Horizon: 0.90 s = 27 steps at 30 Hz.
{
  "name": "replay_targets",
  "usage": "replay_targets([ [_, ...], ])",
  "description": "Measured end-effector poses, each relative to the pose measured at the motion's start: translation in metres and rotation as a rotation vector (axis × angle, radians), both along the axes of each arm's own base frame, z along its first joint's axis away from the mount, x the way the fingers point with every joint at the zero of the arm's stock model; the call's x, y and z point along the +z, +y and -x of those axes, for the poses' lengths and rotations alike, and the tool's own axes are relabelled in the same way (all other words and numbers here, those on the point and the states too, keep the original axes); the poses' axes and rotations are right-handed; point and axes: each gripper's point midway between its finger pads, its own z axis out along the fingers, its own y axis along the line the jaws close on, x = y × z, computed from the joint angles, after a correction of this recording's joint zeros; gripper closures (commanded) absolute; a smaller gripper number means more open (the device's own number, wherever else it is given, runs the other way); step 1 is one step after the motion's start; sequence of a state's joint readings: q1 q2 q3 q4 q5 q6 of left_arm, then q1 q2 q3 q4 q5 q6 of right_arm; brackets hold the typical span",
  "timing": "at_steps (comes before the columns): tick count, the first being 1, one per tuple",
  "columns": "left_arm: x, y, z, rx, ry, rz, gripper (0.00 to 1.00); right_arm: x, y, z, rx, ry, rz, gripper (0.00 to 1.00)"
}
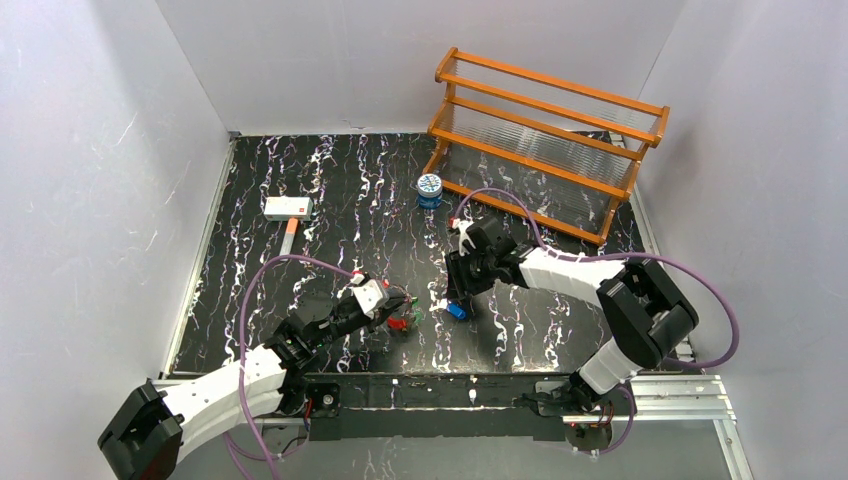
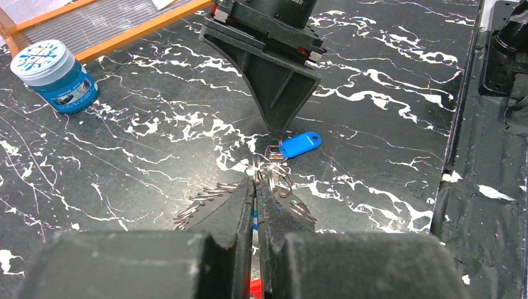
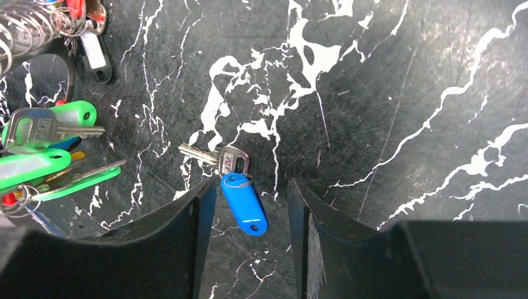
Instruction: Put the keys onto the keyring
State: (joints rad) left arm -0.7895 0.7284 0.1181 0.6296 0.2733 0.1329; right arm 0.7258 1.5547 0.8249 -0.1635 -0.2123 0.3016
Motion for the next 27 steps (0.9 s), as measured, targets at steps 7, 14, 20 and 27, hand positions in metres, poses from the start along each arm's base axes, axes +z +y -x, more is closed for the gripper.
replay_targets([
  [7, 0.0, 0.0, 0.0, 0.0, 0.001, -0.001, 1.0, -0.001, -0.004, 0.004, -0.121, 0.11, -0.005, 0.43],
  [14, 0.0, 0.0, 0.0, 0.0, 0.003, 0.0, 1.0, -0.006, 0.005, 0.0, -0.195, 0.196, 0.002, 0.54],
  [20, 0.0, 0.0, 0.0, 0.0, 0.004, 0.001, 1.0, -0.011, 0.003, 0.008, -0.222, 0.256, 0.016, 0.67],
  [27, -0.002, 0.001, 0.001, 0.0, 0.004, 0.001, 1.0, -0.015, 0.004, 0.011, -0.227, 0.288, 0.023, 0.96],
])
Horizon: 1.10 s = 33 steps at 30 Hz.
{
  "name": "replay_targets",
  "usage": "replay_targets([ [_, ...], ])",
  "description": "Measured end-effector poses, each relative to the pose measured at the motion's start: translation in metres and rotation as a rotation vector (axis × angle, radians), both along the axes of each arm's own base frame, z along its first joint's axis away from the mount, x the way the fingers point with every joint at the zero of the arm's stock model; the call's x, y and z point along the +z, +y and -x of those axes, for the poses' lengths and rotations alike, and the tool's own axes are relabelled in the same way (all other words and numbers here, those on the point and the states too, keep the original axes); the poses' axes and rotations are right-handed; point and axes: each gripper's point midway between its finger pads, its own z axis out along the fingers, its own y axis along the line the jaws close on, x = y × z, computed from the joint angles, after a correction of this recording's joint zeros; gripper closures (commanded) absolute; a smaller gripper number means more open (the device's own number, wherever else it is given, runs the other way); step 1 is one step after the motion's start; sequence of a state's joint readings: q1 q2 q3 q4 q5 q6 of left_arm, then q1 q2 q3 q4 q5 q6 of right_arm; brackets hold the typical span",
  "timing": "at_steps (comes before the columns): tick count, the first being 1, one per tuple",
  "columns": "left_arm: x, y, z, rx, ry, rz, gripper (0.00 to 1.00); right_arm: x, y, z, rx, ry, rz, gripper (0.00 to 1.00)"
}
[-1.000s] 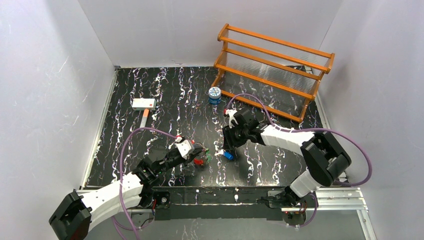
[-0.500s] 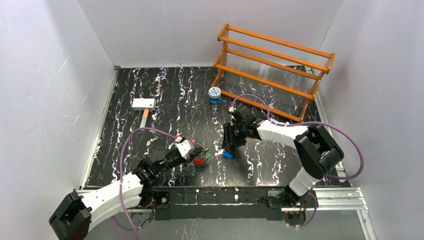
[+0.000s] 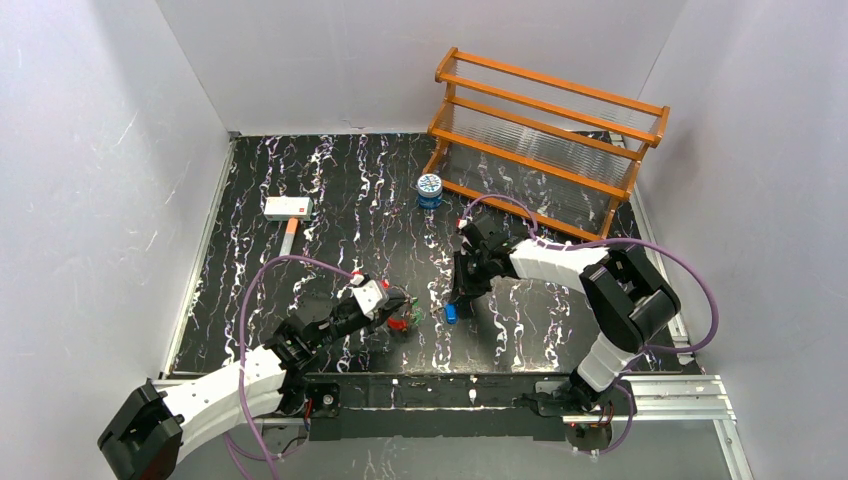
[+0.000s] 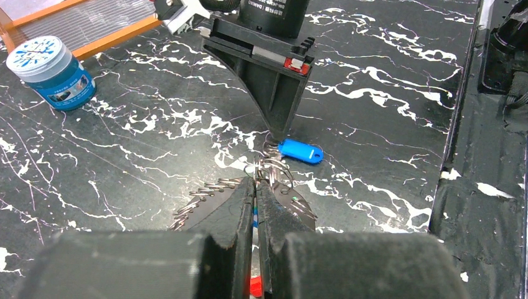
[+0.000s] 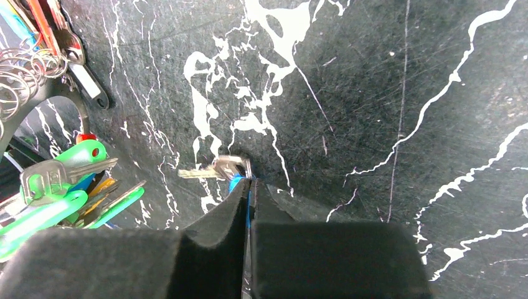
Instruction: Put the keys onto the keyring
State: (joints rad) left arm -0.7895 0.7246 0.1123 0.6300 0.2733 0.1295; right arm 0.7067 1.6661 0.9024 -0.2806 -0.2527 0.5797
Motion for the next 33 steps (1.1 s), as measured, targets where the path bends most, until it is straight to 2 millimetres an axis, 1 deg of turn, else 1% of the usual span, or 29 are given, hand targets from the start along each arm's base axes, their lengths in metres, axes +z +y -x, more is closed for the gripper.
replay_targets([
  [1, -0.001, 0.0, 0.0, 0.0, 0.001, -0.001, 1.0, 0.0, 0.0, 0.0, -0.001, 0.003, -0.002, 0.99],
  [8, -0.001, 0.0, 0.0, 0.0, 0.001, -0.001, 1.0, 0.006, 0.004, -0.004, 0.008, -0.013, -0.011, 0.99],
  [11, -0.001, 0.0, 0.0, 0.0, 0.001, -0.001, 1.0, 0.014, 0.006, -0.009, 0.045, -0.055, -0.016, 0.99],
  [14, -0.001, 0.0, 0.0, 0.0, 0.001, -0.001, 1.0, 0.03, 0.008, -0.015, 0.103, -0.127, -0.037, 0.99],
  [19, -0.001, 0.0, 0.0, 0.0, 0.001, -0.002, 1.0, 0.065, 0.013, -0.019, 0.241, -0.269, -0.105, 0.99],
  [23, -0.002, 0.0, 0.0, -0.001, 0.002, -0.003, 1.0, 0.085, 0.017, -0.013, 0.35, -0.343, -0.165, 0.99],
  [29, -0.002, -0.001, -0.001, 0.0, 0.002, -0.002, 1.0, 0.097, 0.023, -0.001, 0.482, -0.404, -0.219, 0.99],
  [33, -0.002, -0.001, 0.0, -0.001, 0.002, -0.003, 1.0, 0.107, 0.033, 0.011, 0.567, -0.439, -0.251, 0.99],
])
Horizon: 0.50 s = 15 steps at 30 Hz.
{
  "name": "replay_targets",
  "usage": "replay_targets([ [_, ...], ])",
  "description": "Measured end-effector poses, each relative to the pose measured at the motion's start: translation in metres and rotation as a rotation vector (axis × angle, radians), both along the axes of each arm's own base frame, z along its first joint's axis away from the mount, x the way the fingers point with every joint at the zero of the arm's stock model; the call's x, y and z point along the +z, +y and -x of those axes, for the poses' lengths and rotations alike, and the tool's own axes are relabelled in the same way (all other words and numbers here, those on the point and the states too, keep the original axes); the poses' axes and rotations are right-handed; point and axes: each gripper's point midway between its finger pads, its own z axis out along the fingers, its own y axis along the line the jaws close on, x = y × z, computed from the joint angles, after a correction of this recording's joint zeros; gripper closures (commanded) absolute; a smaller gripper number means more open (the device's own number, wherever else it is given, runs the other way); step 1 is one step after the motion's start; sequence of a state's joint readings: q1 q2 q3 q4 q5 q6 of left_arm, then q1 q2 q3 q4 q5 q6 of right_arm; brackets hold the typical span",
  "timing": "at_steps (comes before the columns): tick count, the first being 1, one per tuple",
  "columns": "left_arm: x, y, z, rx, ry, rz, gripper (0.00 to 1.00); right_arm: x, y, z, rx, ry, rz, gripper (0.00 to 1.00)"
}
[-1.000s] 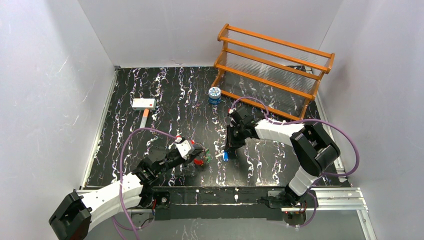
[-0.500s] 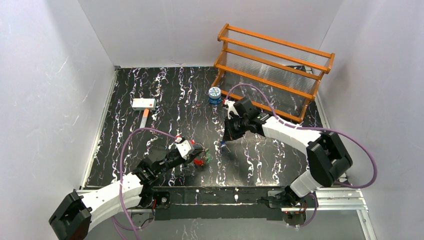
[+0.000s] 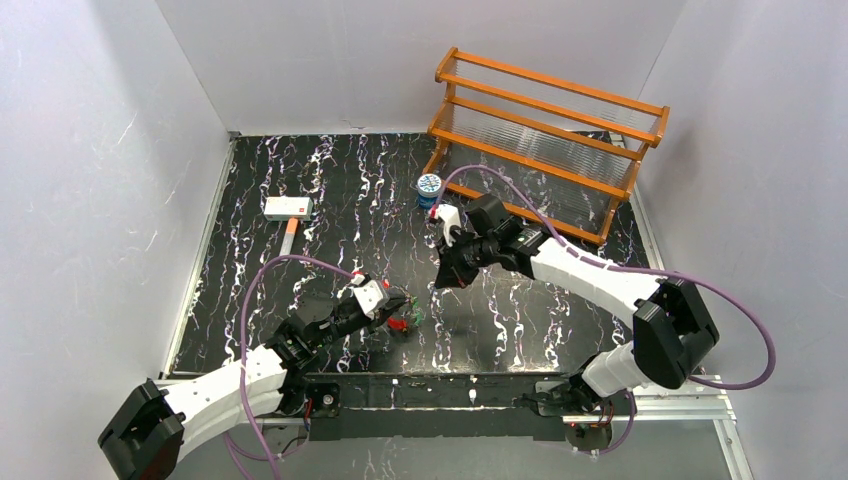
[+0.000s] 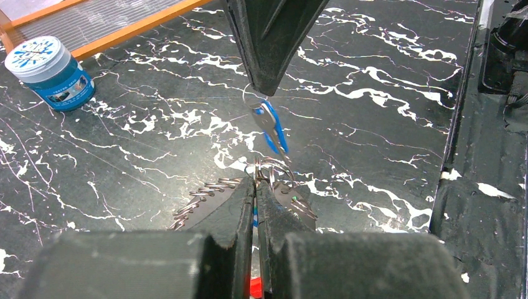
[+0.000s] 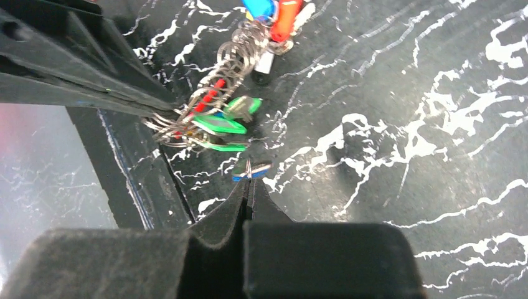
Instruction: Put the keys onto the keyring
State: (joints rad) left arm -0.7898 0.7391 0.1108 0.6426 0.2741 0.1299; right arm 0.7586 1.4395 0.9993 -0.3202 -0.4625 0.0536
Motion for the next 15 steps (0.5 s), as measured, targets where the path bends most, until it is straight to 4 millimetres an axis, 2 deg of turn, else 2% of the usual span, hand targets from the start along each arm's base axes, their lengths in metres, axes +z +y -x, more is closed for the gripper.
replay_targets([
  [8, 0.0, 0.0, 0.0, -0.002, 0.001, 0.0, 1.0, 0.029, 0.03, 0.015, 0.135, -0.09, -0.042, 0.99],
  [15, 0.0, 0.0, 0.0, -0.003, 0.001, 0.001, 1.0, 0.03, 0.046, 0.022, 0.209, -0.154, 0.005, 0.99],
])
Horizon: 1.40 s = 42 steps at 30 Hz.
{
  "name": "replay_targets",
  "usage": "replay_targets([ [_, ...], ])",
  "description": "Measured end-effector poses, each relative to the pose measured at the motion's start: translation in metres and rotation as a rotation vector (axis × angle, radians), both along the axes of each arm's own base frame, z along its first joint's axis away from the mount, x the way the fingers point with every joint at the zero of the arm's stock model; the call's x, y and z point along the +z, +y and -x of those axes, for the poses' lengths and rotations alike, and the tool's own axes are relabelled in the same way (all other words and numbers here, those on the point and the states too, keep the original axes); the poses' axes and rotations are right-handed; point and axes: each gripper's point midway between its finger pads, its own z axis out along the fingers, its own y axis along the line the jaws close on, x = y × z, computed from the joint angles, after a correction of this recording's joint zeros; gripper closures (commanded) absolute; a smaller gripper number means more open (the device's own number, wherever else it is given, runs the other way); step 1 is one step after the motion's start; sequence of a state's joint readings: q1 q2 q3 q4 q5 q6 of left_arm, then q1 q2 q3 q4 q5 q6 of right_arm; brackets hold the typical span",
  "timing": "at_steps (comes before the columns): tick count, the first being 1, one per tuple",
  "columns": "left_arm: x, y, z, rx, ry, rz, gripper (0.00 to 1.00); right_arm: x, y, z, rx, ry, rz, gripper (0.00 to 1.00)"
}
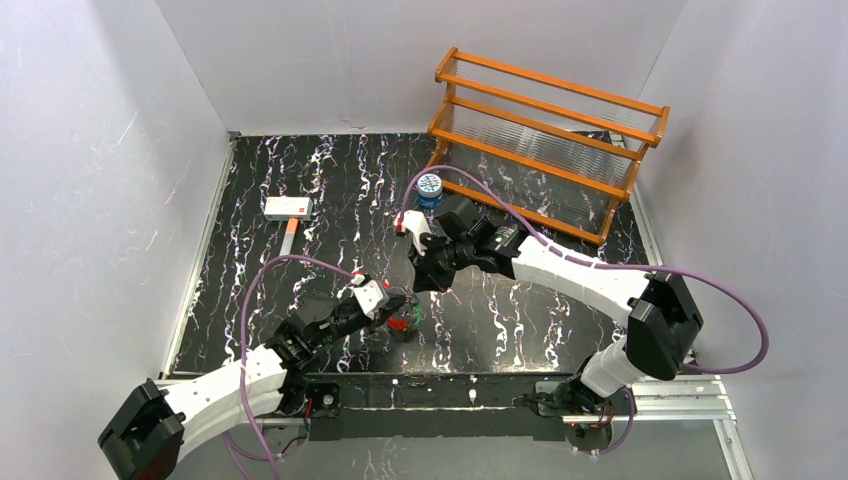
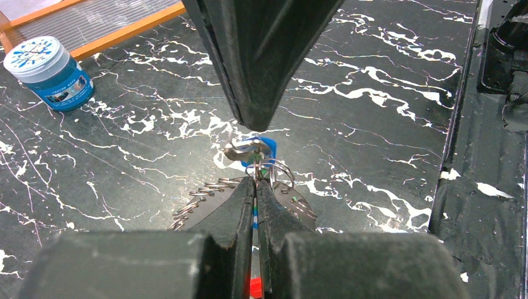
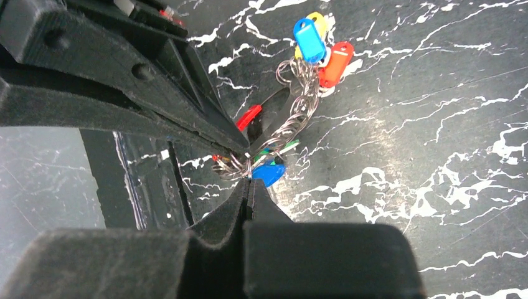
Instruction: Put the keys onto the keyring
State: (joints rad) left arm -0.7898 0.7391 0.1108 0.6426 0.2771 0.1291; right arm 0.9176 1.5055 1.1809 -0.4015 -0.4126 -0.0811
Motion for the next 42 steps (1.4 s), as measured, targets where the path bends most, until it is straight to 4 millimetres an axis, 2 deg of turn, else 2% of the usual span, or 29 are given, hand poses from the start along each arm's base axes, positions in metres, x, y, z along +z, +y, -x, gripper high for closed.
replay_targets([
  [7, 0.0, 0.0, 0.0, 0.0, 0.0, 0.0, 1.0, -0.008, -0.002, 0.008, 0.04, -0.043, 0.049, 0.99],
  [16, 0.0, 0.0, 0.0, 0.0, 0.0, 0.0, 1.0, -0.011, -0.004, 0.006, 0.041, -0.088, 0.073, 0.99],
  [28, -0.002, 0.0, 0.0, -0.001, 0.006, -0.006, 1.0, -0.013, -0.001, 0.013, 0.086, -0.118, 0.083, 0.99],
  [35, -0.002, 0.0, 0.0, 0.0, 0.006, -0.006, 1.0, -0.02, -0.007, 0.012, 0.076, -0.125, 0.114, 0.99],
  [42, -0.003, 0.0, 0.0, 0.0, 0.008, -0.008, 1.0, -0.016, -0.009, 0.015, 0.085, -0.133, 0.11, 0.99],
])
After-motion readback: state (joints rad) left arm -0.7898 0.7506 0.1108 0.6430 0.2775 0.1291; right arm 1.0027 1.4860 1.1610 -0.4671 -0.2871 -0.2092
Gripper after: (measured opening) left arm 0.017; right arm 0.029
